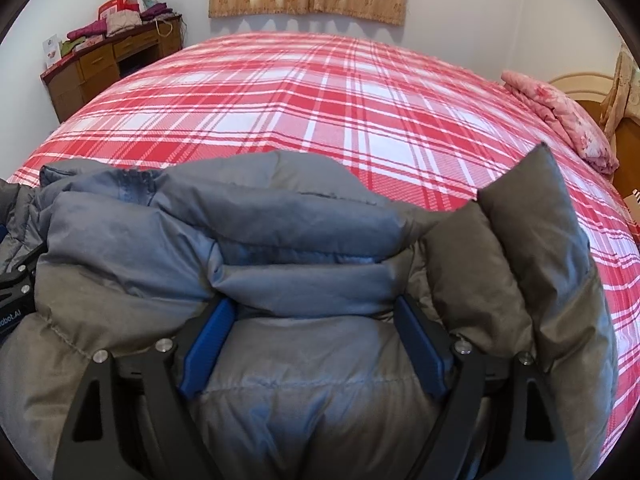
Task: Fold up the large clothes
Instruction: 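Press the folded jacket flat with both tools, then open both tools and release the folded jacket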
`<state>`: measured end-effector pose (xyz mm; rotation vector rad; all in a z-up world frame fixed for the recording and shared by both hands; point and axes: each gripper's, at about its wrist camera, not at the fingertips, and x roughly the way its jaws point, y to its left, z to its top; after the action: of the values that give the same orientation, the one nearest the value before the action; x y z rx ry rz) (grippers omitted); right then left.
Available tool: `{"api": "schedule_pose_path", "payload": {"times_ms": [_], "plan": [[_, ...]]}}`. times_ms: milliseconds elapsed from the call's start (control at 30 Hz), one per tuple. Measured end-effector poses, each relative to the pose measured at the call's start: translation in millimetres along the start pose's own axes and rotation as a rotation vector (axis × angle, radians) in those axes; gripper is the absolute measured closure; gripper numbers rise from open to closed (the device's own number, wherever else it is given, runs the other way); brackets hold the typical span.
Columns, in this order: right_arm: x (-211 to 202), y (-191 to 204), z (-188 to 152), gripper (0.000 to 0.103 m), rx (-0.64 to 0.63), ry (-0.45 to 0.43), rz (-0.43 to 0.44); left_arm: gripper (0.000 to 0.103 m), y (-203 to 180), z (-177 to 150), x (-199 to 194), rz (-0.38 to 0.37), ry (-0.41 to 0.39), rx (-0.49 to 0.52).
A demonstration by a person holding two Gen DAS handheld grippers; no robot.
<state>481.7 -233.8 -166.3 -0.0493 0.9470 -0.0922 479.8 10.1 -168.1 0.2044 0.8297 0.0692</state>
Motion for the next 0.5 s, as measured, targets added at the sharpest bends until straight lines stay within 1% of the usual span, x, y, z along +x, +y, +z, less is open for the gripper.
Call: {"api": "schedule_pose_path", "payload": {"times_ms": [33,100,167,233,333,367,433,500], "plan": [[-8,-1,2,0.02,0.012,-0.005,-0.002,0.005,5,1,-10,-0.022,-0.013,-0.017],[-32,0,4,0.019,0.051,-0.081,0.012,0.005,21,-2,-34,-0.075,-0.062,-0.056],[-47,9,4,0.019,0.067,-0.115,0.03,0.005,29,-7,-48,-0.08,-0.096,-0.071],[-47,24,3,0.019,0.051,-0.105,0.037,0.005,29,-12,-48,-0.065,-0.102,-0.066],[-30,47,-5,0.019,-0.005,-0.058,0.031,0.005,26,-21,-29,-0.006,-0.049,-0.048],[-24,50,-9,0.017,-0.012,-0.051,0.021,0.005,23,-24,-25,0.002,-0.047,-0.043],[-17,50,-12,0.015,-0.012,-0.048,0.012,0.005,21,-26,-21,-0.002,-0.059,-0.044],[-11,54,-13,0.013,-0.034,-0.047,-0.009,0.005,19,-27,-18,-0.008,-0.051,-0.05]]}}
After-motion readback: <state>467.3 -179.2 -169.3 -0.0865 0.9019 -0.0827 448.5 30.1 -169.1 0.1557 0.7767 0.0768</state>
